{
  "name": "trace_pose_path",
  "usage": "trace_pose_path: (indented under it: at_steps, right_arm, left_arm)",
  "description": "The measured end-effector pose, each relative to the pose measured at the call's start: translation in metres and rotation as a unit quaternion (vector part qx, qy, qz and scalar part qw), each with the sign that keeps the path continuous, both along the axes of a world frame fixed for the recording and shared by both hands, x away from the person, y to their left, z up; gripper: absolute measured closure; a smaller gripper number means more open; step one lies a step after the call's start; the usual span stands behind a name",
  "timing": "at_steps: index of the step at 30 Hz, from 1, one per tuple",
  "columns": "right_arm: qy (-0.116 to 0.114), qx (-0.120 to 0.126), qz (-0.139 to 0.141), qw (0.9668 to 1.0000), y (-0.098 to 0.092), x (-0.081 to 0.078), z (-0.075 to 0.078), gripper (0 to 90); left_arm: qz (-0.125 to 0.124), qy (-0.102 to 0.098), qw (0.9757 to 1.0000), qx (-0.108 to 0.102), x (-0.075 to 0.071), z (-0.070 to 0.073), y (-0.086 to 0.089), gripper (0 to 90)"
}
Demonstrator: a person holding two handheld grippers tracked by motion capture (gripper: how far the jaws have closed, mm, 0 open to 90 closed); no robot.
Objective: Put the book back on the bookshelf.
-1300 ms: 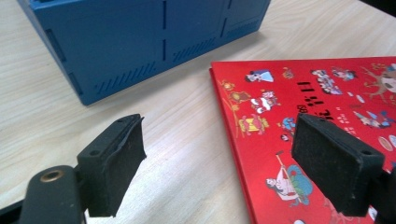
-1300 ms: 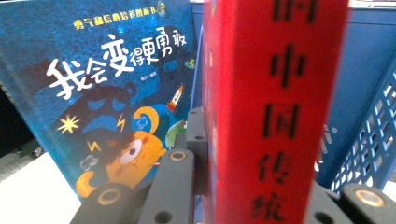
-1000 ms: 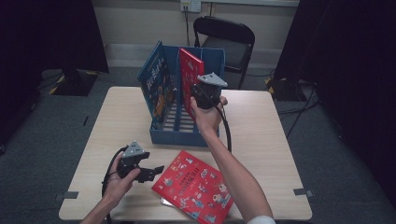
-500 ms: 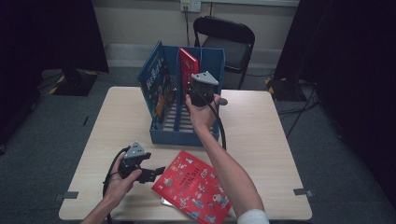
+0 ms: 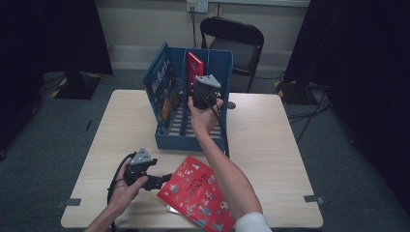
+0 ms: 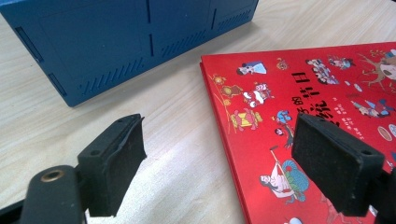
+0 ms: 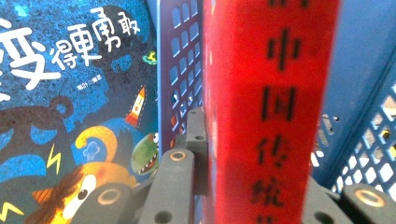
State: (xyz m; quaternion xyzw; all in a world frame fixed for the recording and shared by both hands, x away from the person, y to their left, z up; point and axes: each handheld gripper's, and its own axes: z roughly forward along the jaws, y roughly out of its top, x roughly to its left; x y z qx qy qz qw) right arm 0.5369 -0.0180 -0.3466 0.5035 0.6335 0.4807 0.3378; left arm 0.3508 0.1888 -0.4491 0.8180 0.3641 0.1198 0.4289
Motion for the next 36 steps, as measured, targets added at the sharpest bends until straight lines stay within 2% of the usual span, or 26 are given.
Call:
trace_pose_path:
  at_steps: [4,10,12,14,27,30,36]
  right_arm:
    - [-0.003,0.005,-0.002,1.0,0.004,0.0,-0.006,80.5]
    - [0.011,0.006,-0.004,0.9999,0.004,-0.001,-0.025,80.4]
    - [0.009,0.011,-0.006,0.9999,0.002,-0.004,-0.029,80.4]
    - [0.007,0.004,0.001,1.0,0.001,-0.006,-0.03,80.4]
    - [0.008,-0.001,0.022,0.9997,-0.013,-0.036,-0.05,79.8]
    - [0.008,0.006,0.031,0.9995,-0.017,-0.039,-0.052,79.2]
    - [0.003,-0.02,0.053,0.9984,-0.014,-0.044,-0.052,77.7]
  left_arm:
    - [0.0,-0.002,1.0,-0.003,0.0,0.0,0.0,16.9]
    - [0.002,-0.001,1.0,0.0,0.0,0.0,0.0,16.9]
    - [0.0,-0.001,1.0,0.003,0.0,0.0,0.0,16.9]
    - [0.0,-0.002,1.0,0.005,0.0,0.0,0.0,16.9]
    - [-0.001,-0.001,1.0,0.005,-0.001,-0.001,-0.003,16.9]
    - [-0.003,-0.002,1.0,0.008,-0.001,-0.001,-0.003,16.9]
    - [-0.002,-0.002,1.0,0.005,-0.001,-0.001,-0.003,16.9]
